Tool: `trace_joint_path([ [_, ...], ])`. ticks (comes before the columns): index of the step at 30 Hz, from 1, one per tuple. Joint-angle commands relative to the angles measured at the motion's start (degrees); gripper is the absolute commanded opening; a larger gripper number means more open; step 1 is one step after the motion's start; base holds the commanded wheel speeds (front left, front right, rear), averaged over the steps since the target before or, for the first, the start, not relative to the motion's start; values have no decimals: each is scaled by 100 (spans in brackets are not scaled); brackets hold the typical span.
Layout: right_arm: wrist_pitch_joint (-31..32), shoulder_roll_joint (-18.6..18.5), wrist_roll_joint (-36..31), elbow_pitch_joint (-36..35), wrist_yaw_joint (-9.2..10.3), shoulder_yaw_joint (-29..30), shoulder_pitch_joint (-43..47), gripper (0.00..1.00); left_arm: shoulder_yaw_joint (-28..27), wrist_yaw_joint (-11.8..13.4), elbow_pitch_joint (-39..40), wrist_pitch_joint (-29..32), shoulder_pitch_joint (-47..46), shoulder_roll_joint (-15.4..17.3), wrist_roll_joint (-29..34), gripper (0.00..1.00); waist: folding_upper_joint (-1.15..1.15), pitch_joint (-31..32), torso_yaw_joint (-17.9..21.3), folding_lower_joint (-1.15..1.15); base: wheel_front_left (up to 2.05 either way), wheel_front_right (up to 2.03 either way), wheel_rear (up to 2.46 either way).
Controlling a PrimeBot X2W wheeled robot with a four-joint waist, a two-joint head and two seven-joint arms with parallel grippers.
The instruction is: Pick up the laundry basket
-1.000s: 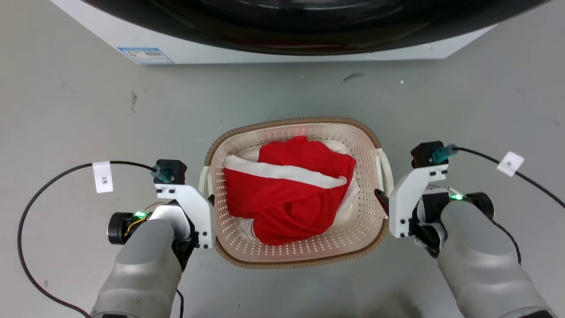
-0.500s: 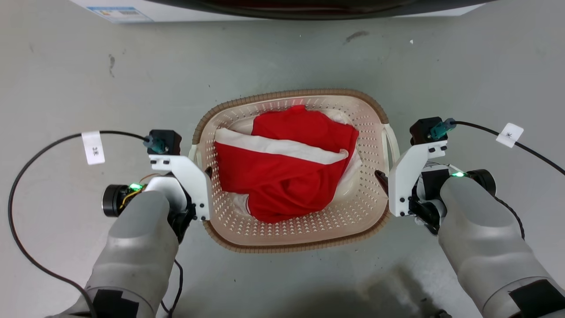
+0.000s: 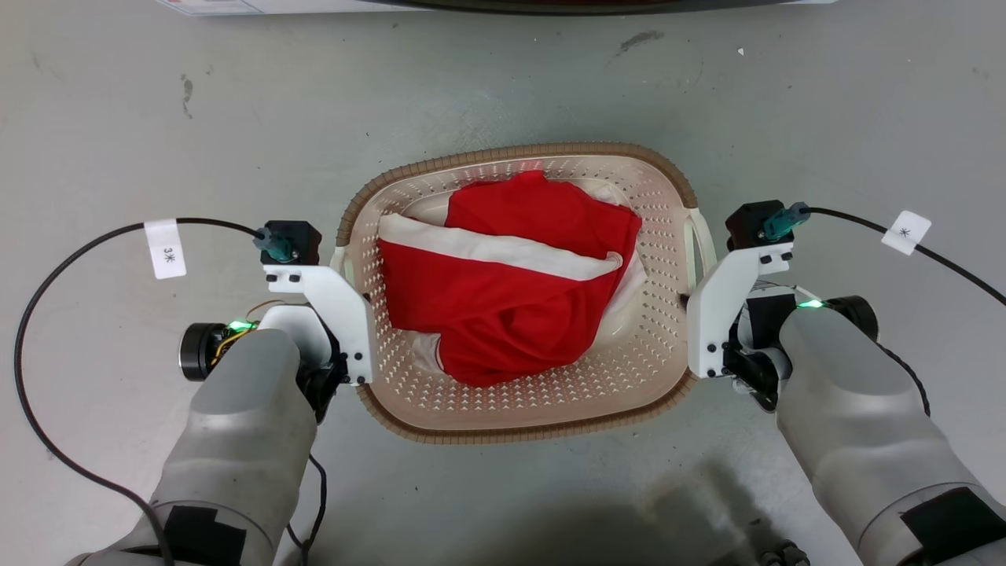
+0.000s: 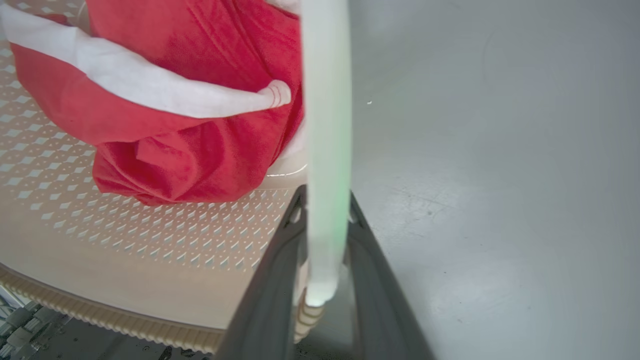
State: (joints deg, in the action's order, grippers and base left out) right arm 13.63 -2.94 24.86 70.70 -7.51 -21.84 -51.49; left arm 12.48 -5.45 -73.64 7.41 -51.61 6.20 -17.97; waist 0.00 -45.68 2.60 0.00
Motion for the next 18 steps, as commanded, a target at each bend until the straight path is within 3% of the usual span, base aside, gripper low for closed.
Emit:
trace_joint_path([
  [1, 14, 12, 58, 41, 4, -53, -77, 0, 0, 43, -9, -38, -53, -3, -37, 0, 0, 3, 0, 0, 0, 0, 0],
  [18, 249, 3, 493, 138, 2, -434, -115, 0, 29, 28, -24, 297, 21, 19, -238, 0, 0, 192, -13, 0, 0, 0, 0],
])
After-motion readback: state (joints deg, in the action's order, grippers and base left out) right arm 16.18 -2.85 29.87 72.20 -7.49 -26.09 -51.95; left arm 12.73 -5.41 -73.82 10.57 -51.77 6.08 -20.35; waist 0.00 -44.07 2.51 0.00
